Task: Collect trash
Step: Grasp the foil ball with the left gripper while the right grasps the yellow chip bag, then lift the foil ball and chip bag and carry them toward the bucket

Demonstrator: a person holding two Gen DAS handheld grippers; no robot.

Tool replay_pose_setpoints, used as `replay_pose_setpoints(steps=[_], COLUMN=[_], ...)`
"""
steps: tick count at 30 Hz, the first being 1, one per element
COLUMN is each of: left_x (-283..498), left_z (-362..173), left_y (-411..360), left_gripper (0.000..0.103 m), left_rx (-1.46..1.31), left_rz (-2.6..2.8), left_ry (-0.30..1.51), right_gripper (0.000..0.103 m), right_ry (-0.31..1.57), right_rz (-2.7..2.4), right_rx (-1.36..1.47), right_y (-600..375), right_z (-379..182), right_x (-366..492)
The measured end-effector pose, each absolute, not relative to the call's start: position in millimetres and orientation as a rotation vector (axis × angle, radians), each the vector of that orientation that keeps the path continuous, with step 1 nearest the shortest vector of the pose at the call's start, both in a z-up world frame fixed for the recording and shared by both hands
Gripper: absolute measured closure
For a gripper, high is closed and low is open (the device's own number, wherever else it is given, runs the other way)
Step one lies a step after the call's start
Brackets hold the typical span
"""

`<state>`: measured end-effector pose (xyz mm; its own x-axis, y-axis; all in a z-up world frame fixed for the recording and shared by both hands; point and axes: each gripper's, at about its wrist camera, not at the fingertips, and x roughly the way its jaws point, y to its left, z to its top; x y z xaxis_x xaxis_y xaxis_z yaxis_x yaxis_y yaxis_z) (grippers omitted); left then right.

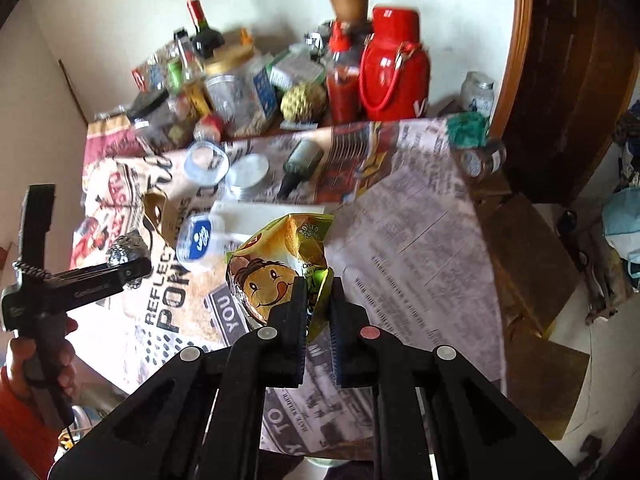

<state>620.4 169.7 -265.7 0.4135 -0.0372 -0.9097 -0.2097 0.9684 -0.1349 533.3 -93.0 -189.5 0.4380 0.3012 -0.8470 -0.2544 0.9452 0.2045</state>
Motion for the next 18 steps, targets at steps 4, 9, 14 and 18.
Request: replay_pose_setpoints(steps=[4, 9, 14, 18], left_x=[607.8, 576.4, 537.5, 502.0], left_z=[-223.4, -166.9, -122.9, -94.2], left_y=[151.9, 125.0, 93.2, 68.6], left_gripper=[0.049, 0.049, 0.049, 0.049], left_rx=[-0.223, -0.234, -0.247, -0.248], left_rz=[0.108, 0.114, 0.133, 0.148], left_ry=[1.054, 0.913, 0.788, 0.708], right_gripper=[0.094, 0.095, 0.095, 0.095], right_ry=[0.992, 0.884, 0.786, 0.726], right_rz=[0.366, 0.401, 0.448, 0.488], right_rx=[0.061, 0.059, 0.046, 0.037], right_y=[-111.7, -138.5, -161.9, -176.2], right_z=[-163.5, -128.1, -97.0, -76.4], right_x=[528.0, 512.7, 492.8, 477.3])
